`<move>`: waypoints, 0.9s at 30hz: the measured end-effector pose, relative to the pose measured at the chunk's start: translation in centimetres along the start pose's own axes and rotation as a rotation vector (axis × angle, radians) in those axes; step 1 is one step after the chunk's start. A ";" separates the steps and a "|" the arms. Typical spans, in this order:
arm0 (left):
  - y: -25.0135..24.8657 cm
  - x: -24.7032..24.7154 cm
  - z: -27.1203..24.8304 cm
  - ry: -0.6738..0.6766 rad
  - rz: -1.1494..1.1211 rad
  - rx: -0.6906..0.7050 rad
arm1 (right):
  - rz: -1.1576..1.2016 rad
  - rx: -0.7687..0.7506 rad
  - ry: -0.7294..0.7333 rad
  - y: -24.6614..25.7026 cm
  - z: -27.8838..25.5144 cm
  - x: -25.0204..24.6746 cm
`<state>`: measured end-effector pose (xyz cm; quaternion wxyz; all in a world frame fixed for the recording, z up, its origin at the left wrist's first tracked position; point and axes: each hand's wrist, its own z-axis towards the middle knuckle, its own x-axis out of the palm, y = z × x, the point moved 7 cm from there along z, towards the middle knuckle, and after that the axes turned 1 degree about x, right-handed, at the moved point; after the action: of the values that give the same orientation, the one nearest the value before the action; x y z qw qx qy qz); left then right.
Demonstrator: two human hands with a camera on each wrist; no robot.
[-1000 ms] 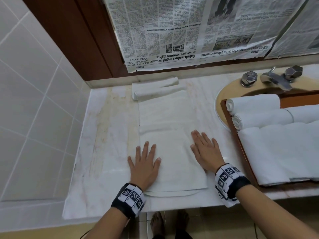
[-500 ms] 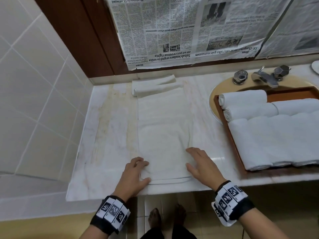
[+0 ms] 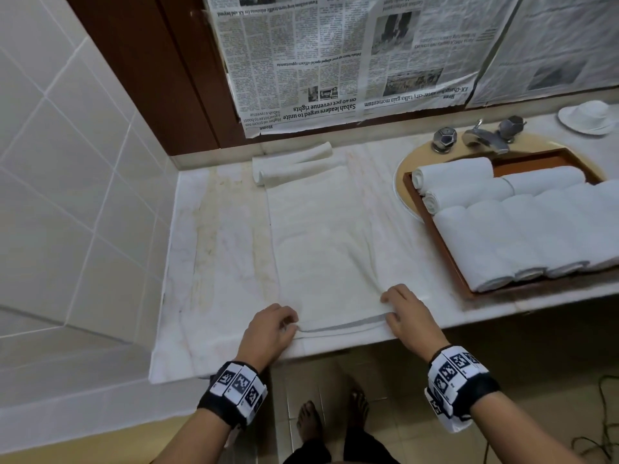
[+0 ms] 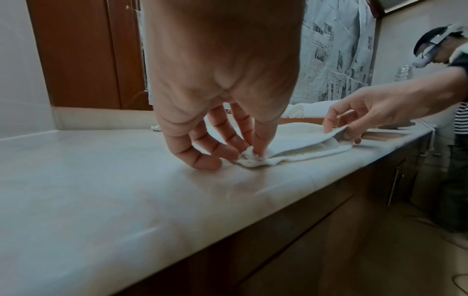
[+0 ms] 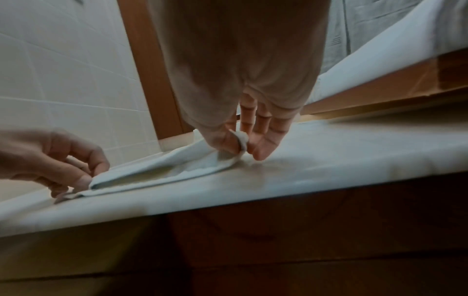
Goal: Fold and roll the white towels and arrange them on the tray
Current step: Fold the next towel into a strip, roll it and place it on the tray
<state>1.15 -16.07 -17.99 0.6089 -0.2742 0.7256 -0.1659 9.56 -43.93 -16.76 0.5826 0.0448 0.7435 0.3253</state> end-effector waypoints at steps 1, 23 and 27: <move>0.1 -0.1 0.0 0.008 -0.001 -0.001 | -0.004 0.004 -0.022 0.0 -0.3 -0.1; -1.5 0.9 -0.2 -0.133 0.047 0.002 | -0.153 -0.015 -0.010 0.7 1.7 -1.0; -4.6 2.3 2.4 -0.191 0.108 -0.018 | -0.178 -0.136 0.021 2.3 3.9 2.4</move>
<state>4.11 -20.93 -17.67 0.6808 -0.2545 0.6796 -0.0994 11.57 -39.37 -17.90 0.6031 -0.0644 0.7267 0.3224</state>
